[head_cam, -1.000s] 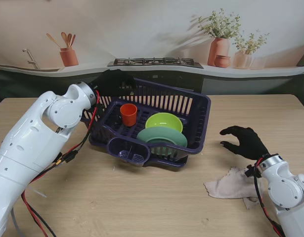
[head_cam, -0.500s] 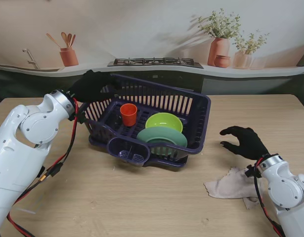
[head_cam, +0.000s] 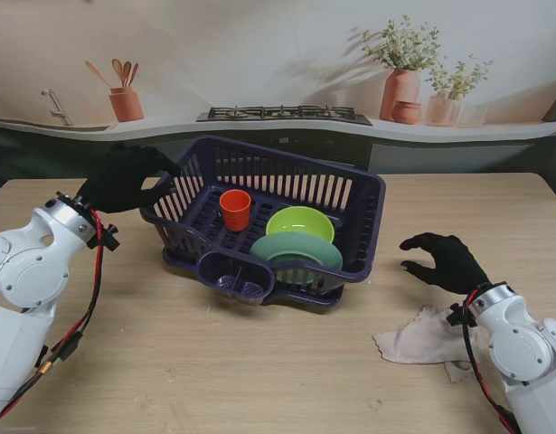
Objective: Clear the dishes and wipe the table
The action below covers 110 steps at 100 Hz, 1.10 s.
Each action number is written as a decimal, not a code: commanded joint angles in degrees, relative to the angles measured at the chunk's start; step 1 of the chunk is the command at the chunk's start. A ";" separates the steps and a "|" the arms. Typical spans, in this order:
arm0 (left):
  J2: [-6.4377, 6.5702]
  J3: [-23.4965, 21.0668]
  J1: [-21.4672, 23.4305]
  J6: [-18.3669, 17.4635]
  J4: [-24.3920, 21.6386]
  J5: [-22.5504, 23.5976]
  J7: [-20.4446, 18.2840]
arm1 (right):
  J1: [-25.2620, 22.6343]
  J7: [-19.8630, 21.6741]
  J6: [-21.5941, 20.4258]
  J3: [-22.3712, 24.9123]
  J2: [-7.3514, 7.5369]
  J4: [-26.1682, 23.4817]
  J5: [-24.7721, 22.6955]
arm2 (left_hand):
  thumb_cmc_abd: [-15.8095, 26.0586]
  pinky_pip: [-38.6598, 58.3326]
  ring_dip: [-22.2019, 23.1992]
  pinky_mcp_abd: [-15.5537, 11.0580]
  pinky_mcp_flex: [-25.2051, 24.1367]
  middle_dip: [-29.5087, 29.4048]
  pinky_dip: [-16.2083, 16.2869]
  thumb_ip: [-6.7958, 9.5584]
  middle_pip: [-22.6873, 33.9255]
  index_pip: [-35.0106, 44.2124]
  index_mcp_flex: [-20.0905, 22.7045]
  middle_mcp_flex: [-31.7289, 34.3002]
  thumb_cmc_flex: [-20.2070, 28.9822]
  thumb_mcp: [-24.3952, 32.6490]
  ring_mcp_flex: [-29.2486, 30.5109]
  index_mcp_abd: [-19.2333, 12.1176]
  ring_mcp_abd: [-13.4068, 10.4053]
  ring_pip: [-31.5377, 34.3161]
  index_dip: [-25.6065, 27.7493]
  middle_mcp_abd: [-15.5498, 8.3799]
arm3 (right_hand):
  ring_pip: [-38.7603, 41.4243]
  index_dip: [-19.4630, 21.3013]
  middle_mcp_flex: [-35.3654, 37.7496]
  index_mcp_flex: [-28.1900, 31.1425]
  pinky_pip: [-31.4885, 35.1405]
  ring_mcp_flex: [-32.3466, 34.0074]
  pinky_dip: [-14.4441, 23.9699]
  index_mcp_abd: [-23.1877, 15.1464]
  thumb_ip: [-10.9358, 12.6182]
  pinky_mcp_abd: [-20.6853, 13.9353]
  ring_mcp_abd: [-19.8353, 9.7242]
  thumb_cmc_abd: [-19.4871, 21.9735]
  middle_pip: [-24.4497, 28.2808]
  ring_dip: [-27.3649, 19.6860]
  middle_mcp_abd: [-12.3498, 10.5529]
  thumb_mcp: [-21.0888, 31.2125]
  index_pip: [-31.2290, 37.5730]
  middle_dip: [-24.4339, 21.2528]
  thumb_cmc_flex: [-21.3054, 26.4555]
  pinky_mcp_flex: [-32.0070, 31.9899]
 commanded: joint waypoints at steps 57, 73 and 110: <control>-0.88 -8.91 12.93 -4.20 -1.19 8.21 10.36 | 0.12 1.49 0.44 -0.81 0.21 -0.64 -0.73 | 1.82 1.71 0.32 -0.13 -0.29 -0.89 1.16 2.00 -0.12 -1.64 -0.42 0.18 0.53 -1.16 0.02 0.27 0.20 0.09 0.55 -0.79 | -1.07 -0.24 -0.82 0.15 -0.88 -1.42 0.98 -0.24 1.16 -1.94 -1.36 0.38 -0.13 -0.19 -0.85 -0.19 -0.13 0.68 -1.41 -0.80; -1.20 -10.84 15.78 -4.77 -1.22 9.74 13.12 | 0.21 1.70 0.26 -0.77 0.28 -0.72 -0.90 | 1.66 1.45 0.27 -0.14 -0.45 -0.98 1.05 2.04 -0.27 -1.94 -0.21 0.37 0.31 -0.96 0.05 0.21 0.22 -0.05 0.57 -0.82 | -1.09 -0.24 -0.87 0.17 -0.93 -1.47 0.95 -0.12 1.16 -1.93 -1.34 0.37 -0.16 -0.20 -0.81 -0.17 -0.13 0.67 -1.38 -0.88; -1.57 -12.65 20.59 -5.02 0.04 14.33 19.63 | -0.01 2.25 0.02 -0.41 0.45 -1.13 -1.53 | 1.58 2.23 0.73 -0.48 0.20 -0.96 1.35 1.64 0.01 -2.07 1.57 2.22 -1.08 -0.43 1.59 0.30 0.88 0.87 1.05 -0.58 | -1.09 -0.24 -0.83 0.10 -0.88 -1.54 0.94 -0.24 1.17 -1.89 -1.29 0.33 -0.14 -0.20 -0.88 -0.14 -0.17 0.68 -1.44 -0.90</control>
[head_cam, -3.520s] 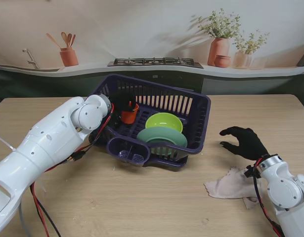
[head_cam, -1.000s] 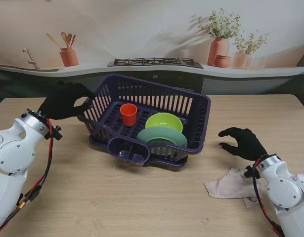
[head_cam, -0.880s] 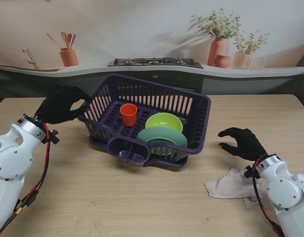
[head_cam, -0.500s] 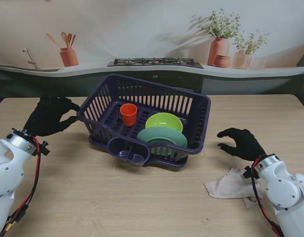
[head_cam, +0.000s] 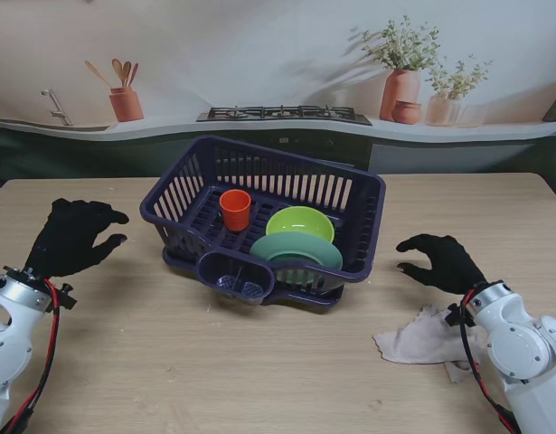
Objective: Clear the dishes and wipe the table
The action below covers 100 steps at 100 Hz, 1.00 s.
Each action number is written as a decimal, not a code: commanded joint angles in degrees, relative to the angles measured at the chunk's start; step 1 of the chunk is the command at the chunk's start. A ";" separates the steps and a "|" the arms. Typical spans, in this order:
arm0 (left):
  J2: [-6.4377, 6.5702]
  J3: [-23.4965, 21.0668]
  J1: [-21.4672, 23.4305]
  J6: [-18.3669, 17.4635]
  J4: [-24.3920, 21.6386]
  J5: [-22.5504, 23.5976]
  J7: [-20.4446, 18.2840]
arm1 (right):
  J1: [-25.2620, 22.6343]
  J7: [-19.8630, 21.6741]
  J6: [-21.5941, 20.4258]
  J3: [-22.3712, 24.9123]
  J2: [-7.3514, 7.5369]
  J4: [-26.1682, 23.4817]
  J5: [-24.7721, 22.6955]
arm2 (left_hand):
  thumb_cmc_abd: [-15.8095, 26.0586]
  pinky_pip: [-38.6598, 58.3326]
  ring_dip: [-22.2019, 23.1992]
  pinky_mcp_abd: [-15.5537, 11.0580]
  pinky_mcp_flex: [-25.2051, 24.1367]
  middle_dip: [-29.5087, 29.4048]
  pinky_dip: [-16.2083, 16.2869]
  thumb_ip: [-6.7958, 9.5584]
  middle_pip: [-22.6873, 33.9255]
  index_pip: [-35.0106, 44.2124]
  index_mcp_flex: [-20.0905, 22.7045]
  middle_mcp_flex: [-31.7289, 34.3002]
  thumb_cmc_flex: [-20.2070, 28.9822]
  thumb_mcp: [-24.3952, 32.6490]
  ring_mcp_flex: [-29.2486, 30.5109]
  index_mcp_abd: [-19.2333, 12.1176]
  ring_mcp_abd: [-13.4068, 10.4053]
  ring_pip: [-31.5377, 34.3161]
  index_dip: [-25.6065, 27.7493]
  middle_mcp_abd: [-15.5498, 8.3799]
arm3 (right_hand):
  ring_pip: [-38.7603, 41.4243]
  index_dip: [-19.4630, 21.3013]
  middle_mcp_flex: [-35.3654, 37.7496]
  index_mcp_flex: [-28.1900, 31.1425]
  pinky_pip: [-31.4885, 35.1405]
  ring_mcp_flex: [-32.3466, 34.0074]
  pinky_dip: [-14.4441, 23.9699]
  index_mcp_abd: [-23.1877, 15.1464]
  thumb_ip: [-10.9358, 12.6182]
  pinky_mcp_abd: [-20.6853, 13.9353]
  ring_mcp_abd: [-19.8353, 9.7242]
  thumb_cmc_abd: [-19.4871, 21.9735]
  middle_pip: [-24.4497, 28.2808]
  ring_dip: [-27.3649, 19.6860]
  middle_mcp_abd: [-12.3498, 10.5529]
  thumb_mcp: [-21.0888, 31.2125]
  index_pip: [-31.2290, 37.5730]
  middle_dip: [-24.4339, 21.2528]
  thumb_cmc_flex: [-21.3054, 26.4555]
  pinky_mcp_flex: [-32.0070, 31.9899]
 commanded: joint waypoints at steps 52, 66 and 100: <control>-0.63 0.18 5.36 2.80 -0.27 -0.19 0.66 | -0.79 2.70 -0.05 0.72 0.57 -1.47 -1.56 | 2.96 3.07 1.31 0.21 0.42 -1.06 1.97 1.24 -0.20 -2.14 4.60 2.22 -1.75 -2.05 1.32 1.72 2.56 0.86 0.83 0.76 | -1.20 -0.25 -0.93 -0.12 -0.92 -1.93 0.90 -0.57 1.18 -1.90 -1.13 -0.14 -0.37 -0.24 -0.81 0.09 -0.20 0.58 -1.39 -1.03; -0.68 0.41 5.99 3.78 -1.05 -1.14 -0.60 | -1.03 3.67 -0.66 1.52 0.84 -1.92 -2.30 | 3.74 2.93 1.28 0.13 0.11 -1.14 2.00 1.38 -0.41 -3.12 4.99 1.99 -1.93 -2.46 0.85 1.99 2.76 0.66 0.89 0.99 | -1.44 -0.33 -1.00 -0.35 -1.06 -2.15 0.84 -0.76 1.15 -1.77 -1.15 -1.08 -0.69 -0.33 -0.95 0.40 -0.37 0.44 -1.36 -1.22; -0.76 1.27 6.81 4.60 -1.34 -1.97 -1.22 | -2.61 11.00 -2.22 4.81 2.37 -4.53 -4.84 | 4.13 2.48 1.09 0.09 -0.11 -1.37 1.83 1.68 -0.84 -5.05 6.10 2.21 -1.69 -3.13 0.74 2.25 2.90 0.20 1.47 0.91 | -5.55 -0.91 -1.22 -1.12 -3.34 -2.79 0.21 -1.67 0.59 -0.17 -0.93 -6.00 -3.55 -2.12 -2.17 2.58 -1.90 -0.39 -1.89 -2.11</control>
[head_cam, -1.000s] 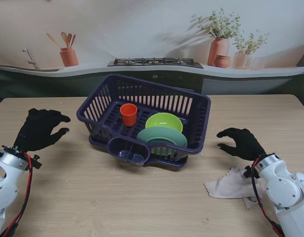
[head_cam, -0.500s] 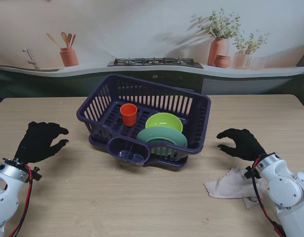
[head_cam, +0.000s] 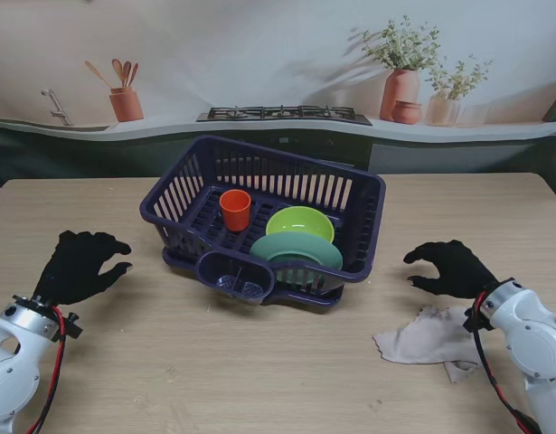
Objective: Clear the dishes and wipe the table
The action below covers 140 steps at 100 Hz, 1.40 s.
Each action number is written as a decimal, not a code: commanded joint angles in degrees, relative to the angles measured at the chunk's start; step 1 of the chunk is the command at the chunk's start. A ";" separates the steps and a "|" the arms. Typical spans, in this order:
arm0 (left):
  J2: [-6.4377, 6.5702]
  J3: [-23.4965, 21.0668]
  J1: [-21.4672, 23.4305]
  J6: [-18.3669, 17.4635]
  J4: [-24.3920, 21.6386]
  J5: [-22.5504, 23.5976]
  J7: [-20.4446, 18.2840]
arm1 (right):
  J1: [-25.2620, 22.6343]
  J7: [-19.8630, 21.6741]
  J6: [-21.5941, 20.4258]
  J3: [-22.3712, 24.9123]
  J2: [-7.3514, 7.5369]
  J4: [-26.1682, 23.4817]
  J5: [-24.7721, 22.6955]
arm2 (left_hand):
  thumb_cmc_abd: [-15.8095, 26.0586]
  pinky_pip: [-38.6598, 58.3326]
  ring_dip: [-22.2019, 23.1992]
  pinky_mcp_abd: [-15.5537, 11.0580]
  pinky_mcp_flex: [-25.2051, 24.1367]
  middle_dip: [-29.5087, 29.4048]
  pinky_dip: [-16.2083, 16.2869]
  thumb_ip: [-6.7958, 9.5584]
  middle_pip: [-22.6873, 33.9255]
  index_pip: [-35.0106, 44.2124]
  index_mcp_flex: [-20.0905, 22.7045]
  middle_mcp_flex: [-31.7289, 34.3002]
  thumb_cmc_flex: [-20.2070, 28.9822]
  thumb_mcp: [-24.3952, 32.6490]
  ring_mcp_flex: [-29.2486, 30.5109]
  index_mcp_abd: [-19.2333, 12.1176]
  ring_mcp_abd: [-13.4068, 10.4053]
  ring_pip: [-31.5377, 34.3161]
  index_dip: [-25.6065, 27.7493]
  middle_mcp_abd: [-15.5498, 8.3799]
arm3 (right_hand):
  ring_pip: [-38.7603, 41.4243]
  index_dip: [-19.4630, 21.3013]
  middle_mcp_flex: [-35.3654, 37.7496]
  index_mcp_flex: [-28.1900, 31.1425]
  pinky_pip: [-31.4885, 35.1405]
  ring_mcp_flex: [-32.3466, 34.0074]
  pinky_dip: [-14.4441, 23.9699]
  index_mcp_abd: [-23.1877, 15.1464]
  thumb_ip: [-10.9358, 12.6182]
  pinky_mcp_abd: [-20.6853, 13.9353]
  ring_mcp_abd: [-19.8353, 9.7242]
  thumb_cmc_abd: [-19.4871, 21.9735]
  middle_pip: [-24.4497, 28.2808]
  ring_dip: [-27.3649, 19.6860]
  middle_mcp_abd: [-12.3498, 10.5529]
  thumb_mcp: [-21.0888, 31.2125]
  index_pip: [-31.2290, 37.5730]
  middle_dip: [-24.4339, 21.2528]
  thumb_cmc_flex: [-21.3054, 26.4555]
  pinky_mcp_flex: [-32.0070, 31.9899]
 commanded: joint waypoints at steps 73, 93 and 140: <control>-0.41 0.46 1.87 1.13 -1.42 -0.11 -0.45 | -2.20 16.49 -5.03 3.97 3.80 -4.48 -0.59 | 3.24 1.38 0.26 0.10 -0.70 -1.41 0.93 1.94 -0.87 -3.09 2.22 0.49 0.14 -1.90 -0.17 1.03 1.97 -0.38 1.80 1.08 | 9.78 3.12 -1.07 -0.88 10.73 0.94 4.95 -0.85 -0.76 0.02 -0.08 -10.47 4.60 5.75 -0.12 6.74 2.31 4.10 0.55 3.17; -0.41 0.67 1.95 1.52 -1.37 -0.05 -0.40 | -2.67 19.90 -4.61 3.65 4.38 -5.11 -0.28 | 3.26 1.34 0.23 0.09 -0.70 -1.45 0.89 1.99 -0.95 -3.43 2.34 0.45 0.06 -1.89 -0.23 0.99 1.94 -0.47 1.90 0.92 | 13.19 4.49 -1.38 -1.41 15.38 1.01 7.16 -0.87 -0.82 0.62 0.28 -10.99 6.66 7.51 0.00 6.55 3.88 5.58 0.26 3.50; -0.61 1.07 2.78 2.20 -1.56 0.05 0.90 | -4.28 27.01 -3.64 2.09 5.62 -5.92 -0.59 | 3.30 1.29 0.26 0.08 -0.74 -1.44 0.82 2.00 -0.93 -3.73 2.45 0.45 0.08 -1.94 -0.24 0.98 1.99 -0.46 2.22 1.03 | 12.02 5.50 -5.40 -6.12 11.15 -0.73 5.66 -0.38 -1.10 0.87 -0.84 -13.61 8.39 7.24 -0.64 2.09 4.72 7.10 1.12 1.50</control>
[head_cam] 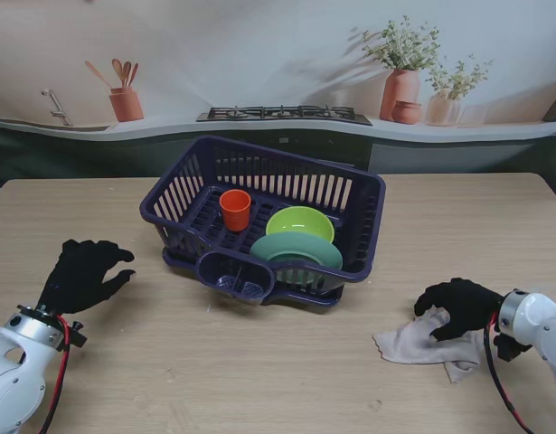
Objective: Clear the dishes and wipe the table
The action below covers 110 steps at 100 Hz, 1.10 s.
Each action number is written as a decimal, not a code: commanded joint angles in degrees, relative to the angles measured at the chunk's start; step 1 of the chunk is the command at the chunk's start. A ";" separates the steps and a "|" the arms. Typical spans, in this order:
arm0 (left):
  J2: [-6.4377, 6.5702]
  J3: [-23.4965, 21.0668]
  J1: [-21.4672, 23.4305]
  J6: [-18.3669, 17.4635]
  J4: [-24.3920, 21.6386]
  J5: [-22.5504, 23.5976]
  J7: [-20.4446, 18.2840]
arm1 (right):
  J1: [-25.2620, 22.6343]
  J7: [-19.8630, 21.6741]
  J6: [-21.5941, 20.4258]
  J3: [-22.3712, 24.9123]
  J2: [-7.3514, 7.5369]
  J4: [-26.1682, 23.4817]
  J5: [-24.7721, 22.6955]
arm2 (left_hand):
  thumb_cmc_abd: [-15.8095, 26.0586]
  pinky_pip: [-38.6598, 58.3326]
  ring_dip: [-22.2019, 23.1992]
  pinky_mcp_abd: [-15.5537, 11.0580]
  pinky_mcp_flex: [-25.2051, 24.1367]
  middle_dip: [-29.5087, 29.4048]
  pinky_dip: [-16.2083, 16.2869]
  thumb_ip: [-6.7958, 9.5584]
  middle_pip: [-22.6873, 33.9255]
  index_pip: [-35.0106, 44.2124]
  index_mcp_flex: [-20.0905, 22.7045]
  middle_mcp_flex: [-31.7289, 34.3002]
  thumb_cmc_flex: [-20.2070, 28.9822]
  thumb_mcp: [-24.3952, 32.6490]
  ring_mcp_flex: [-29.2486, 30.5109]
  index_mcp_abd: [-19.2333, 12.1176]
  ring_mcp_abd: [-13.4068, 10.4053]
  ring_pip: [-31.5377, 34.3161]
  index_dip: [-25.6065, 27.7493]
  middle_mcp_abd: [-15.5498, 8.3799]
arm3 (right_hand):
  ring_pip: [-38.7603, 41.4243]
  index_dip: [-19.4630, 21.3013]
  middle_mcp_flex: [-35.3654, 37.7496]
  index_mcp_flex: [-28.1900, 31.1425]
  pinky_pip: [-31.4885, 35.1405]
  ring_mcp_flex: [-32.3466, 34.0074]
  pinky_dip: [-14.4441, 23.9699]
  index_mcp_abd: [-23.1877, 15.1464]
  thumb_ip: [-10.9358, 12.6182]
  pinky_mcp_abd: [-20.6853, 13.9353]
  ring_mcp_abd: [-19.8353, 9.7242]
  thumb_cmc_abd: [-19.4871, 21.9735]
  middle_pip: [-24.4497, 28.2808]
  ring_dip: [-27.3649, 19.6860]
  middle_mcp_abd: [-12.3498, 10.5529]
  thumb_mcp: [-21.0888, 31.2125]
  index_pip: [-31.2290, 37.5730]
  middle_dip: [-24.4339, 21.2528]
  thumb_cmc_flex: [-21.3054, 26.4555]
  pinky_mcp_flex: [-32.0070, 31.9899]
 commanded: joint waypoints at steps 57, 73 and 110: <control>-0.40 0.35 0.76 0.31 -0.51 -0.08 0.07 | -1.88 -2.41 -2.64 -3.39 -0.10 2.33 -8.36 | 2.58 1.26 0.27 0.14 -0.75 -1.39 0.79 1.42 -0.35 -0.77 1.67 0.52 0.05 -1.33 -0.14 0.78 1.41 -0.16 0.54 0.92 | 13.76 2.96 -7.33 -9.15 10.58 -1.25 0.89 2.76 -2.70 -6.16 -1.37 -11.01 10.44 3.16 1.42 8.53 9.97 2.41 9.43 5.65; -0.44 0.34 0.81 0.33 -0.47 -0.16 0.29 | -1.50 -6.79 -2.45 -4.73 -0.70 3.86 -12.14 | 2.71 1.26 0.28 0.14 -0.75 -1.40 0.78 1.42 -0.38 -0.80 1.65 0.46 0.01 -1.38 -0.18 0.90 1.42 -0.15 0.49 0.97 | 24.03 3.66 -2.50 -6.44 21.00 4.40 1.86 1.27 -2.42 -8.30 -2.06 -11.62 15.68 6.61 1.35 15.87 18.54 3.11 15.84 13.10; -0.47 0.82 0.66 0.32 -0.24 -0.45 0.41 | -0.41 -15.38 0.03 -7.44 -1.70 6.69 -17.13 | 2.82 1.26 0.27 0.14 -0.75 -1.40 0.78 1.45 -0.39 -0.95 1.80 0.48 -0.04 -1.44 -0.19 0.94 1.46 -0.17 0.40 1.02 | 38.46 -5.05 18.76 7.32 33.38 22.37 6.06 -8.85 -11.64 -8.66 1.42 -14.79 23.27 1.38 -0.50 21.65 41.60 4.14 23.28 29.92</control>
